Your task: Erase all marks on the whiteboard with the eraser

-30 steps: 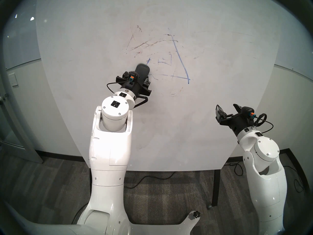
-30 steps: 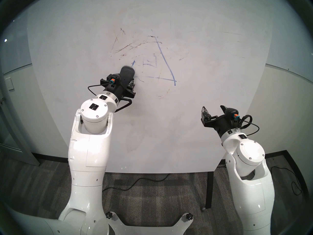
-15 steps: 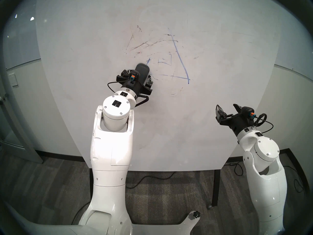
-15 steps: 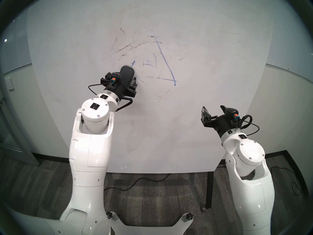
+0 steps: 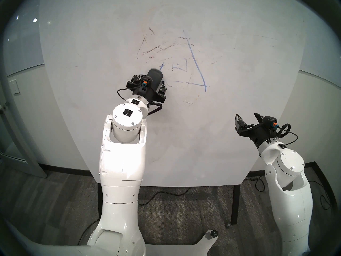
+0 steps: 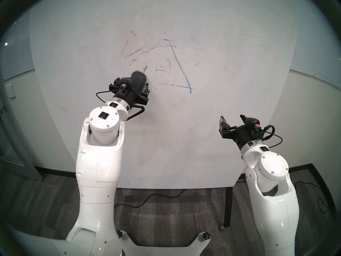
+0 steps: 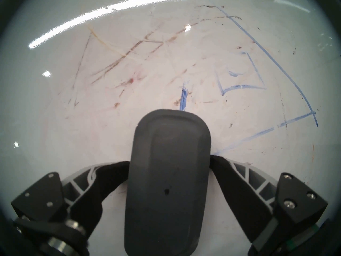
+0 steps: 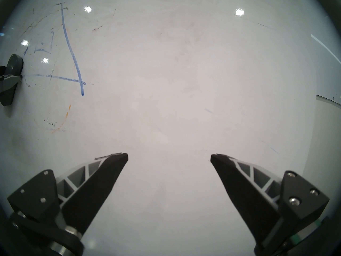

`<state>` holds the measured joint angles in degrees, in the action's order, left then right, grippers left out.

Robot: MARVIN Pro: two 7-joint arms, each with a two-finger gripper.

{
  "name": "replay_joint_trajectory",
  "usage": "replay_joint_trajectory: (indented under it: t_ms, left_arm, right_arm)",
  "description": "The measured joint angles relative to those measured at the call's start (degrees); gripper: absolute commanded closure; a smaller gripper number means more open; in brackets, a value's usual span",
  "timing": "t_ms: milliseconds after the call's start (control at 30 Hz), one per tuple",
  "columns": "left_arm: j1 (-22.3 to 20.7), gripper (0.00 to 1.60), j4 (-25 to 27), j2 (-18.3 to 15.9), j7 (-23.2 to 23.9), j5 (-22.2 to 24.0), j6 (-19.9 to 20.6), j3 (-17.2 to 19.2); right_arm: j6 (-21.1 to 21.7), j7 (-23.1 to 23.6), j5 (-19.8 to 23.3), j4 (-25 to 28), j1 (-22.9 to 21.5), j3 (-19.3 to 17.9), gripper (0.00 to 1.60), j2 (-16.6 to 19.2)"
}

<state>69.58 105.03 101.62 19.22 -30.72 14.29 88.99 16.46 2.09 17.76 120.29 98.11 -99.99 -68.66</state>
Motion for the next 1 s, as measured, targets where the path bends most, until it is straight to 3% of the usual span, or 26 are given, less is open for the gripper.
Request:
replay_joint_trajectory:
  t_ms: [767, 1000]
  left_arm:
    - [-0.33, 0.00, 3.83, -0.25, -1.58, 2.14, -0.98, -1.51]
    - [0.96, 0.00, 6.60, -1.82, -1.83, 4.54, 1.12, -3.59]
  right_arm:
    - [0.00, 0.00, 0.00, 0.00, 0.00, 0.00, 0.00, 0.00]
    - [0.00, 0.00, 0.00, 0.00, 0.00, 0.00, 0.00, 0.00]
